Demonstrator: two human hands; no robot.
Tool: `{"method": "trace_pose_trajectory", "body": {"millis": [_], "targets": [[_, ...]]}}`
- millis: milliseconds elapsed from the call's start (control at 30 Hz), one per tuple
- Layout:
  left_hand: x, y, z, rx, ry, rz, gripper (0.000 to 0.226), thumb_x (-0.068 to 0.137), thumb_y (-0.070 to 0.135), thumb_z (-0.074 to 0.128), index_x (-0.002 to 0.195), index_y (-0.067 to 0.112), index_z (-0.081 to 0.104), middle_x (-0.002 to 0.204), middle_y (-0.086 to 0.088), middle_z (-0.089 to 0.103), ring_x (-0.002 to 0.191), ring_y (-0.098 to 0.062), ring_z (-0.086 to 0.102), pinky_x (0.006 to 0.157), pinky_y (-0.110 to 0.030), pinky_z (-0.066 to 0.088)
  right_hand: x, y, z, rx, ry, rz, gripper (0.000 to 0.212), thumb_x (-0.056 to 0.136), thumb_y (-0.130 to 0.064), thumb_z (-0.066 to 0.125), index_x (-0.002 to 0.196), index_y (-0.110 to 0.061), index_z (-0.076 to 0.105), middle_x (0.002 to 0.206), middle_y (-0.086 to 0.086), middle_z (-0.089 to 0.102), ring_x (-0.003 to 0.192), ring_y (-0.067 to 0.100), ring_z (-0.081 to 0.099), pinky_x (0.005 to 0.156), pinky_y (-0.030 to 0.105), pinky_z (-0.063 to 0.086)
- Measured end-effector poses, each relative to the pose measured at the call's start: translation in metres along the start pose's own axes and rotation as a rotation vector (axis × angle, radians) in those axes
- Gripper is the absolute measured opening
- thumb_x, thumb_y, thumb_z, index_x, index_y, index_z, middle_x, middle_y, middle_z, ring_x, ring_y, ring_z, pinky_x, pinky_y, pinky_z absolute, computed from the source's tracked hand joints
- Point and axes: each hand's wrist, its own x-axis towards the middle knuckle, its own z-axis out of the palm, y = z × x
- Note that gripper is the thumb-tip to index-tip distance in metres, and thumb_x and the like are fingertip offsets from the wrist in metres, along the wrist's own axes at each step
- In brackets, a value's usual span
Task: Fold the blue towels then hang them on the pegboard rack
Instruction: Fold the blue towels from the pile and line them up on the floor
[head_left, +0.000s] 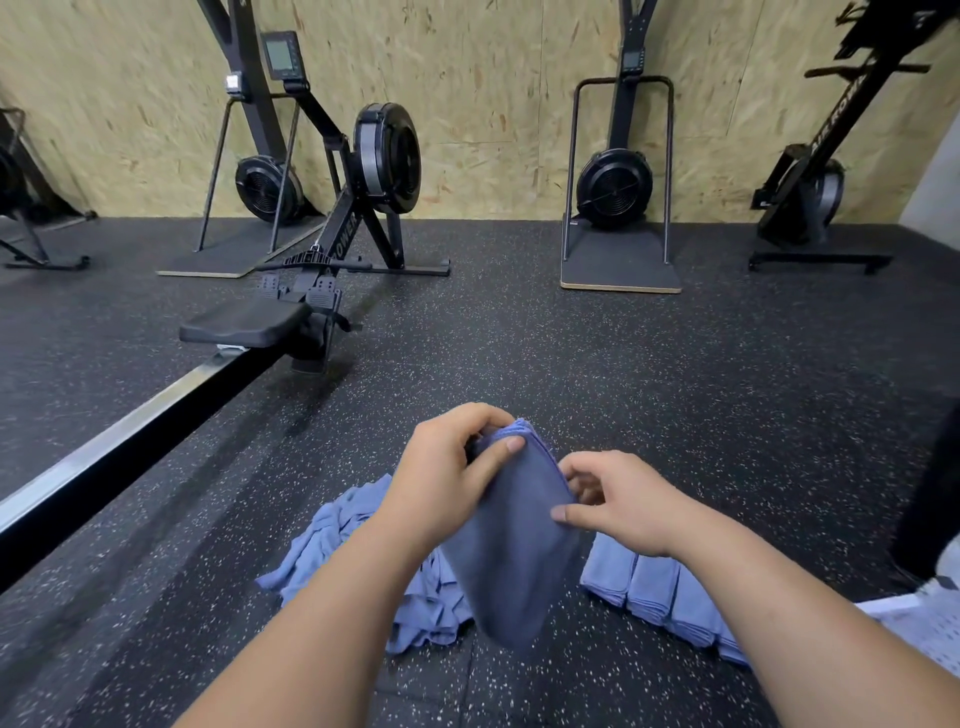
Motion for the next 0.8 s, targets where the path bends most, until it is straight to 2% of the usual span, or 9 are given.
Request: {"method": "trace_pose_trajectory", "body": {"millis": [67,200,267,333,400,467,567,633,800], "targets": [[0.0,-0.003,-0.004,-0.037,0.043,-0.041,0.006,0.097,0.026,0.077,0.1,0.03,0.075,0.089,0.017,0.073,0.082,-0.006,0.066,0.076,-0.018,0.047,-0.001,0.004,-0.003,-0.051,-0.003,0.029,0.02,0.083,-0.031,0.087,0.096,-0.033,0.072,0.088,-0.012,0.076,0.081,0.01,0.067,0.084,0.035,0.057],[0.002,-0.011,-0.011,-0.134,0.145,-0.162,0.011,0.097,0.022,0.077,0.098,0.034,0.075,0.085,0.019,0.073,0.073,-0.001,0.061,0.071,-0.017,0.046,-0.001,0.015,-0.009,-0.255,0.002,0.088,0.015,0.082,-0.04,0.086,0.09,-0.038,0.073,0.089,-0.017,0.074,0.087,-0.001,0.067,0.08,0.022,0.052],[0.005,-0.021,-0.015,-0.149,0.197,-0.21,0.009,0.098,0.024,0.076,0.099,0.033,0.075,0.087,0.019,0.074,0.075,-0.009,0.064,0.073,-0.024,0.051,-0.002,0.021,-0.012,-0.302,-0.016,0.132,0.016,0.082,-0.039,0.087,0.082,-0.037,0.071,0.084,-0.015,0.074,0.082,0.001,0.067,0.076,0.02,0.051],[0.008,-0.029,-0.019,-0.185,0.255,-0.266,0.006,0.098,0.025,0.076,0.099,0.031,0.075,0.087,0.019,0.074,0.076,-0.01,0.064,0.076,-0.028,0.052,-0.003,0.028,-0.016,-0.355,-0.053,0.182,0.017,0.084,-0.036,0.087,0.079,-0.036,0.071,0.079,-0.014,0.074,0.079,0.005,0.069,0.075,0.024,0.053],[0.009,-0.036,-0.024,-0.244,0.313,-0.326,0.002,0.099,0.027,0.075,0.098,0.029,0.076,0.087,0.017,0.075,0.077,-0.006,0.064,0.078,-0.028,0.052,-0.005,0.035,-0.02,-0.366,-0.089,0.229,0.014,0.085,-0.038,0.084,0.079,-0.032,0.073,0.077,-0.014,0.074,0.076,0.008,0.069,0.074,0.026,0.054],[0.008,-0.041,-0.028,-0.294,0.349,-0.375,0.002,0.099,0.029,0.075,0.098,0.029,0.076,0.089,0.011,0.076,0.078,-0.005,0.064,0.08,-0.028,0.052,-0.007,0.038,-0.021,-0.35,-0.093,0.236,0.015,0.087,-0.04,0.08,0.081,-0.029,0.072,0.077,-0.013,0.073,0.068,0.004,0.062,0.066,0.02,0.049],[0.007,-0.043,-0.031,-0.298,0.352,-0.401,0.002,0.099,0.03,0.075,0.099,0.028,0.077,0.092,0.008,0.077,0.08,-0.004,0.065,0.081,-0.027,0.052,-0.007,0.035,-0.019,-0.265,-0.056,0.223,0.005,0.086,-0.027,0.074,0.085,-0.023,0.072,0.078,-0.009,0.073,0.056,-0.003,0.053,0.052,0.013,0.04],[0.008,-0.04,-0.032,-0.307,0.324,-0.383,0.002,0.099,0.028,0.075,0.1,0.028,0.077,0.093,0.008,0.077,0.083,-0.005,0.067,0.083,-0.026,0.053,-0.007,0.033,-0.017,-0.261,-0.032,0.237,0.002,0.083,-0.024,0.073,0.083,-0.023,0.071,0.071,-0.01,0.07,0.053,-0.002,0.052,0.049,0.014,0.039],[0.007,-0.026,-0.026,-0.23,0.124,-0.218,0.009,0.099,0.022,0.075,0.102,0.031,0.076,0.094,0.011,0.077,0.082,-0.006,0.065,0.081,-0.028,0.053,-0.003,0.04,-0.005,-0.483,-0.146,0.311,0.01,0.083,-0.037,0.07,0.086,-0.03,0.063,0.086,-0.013,0.068,0.083,0.013,0.065,0.076,0.033,0.055]]}}
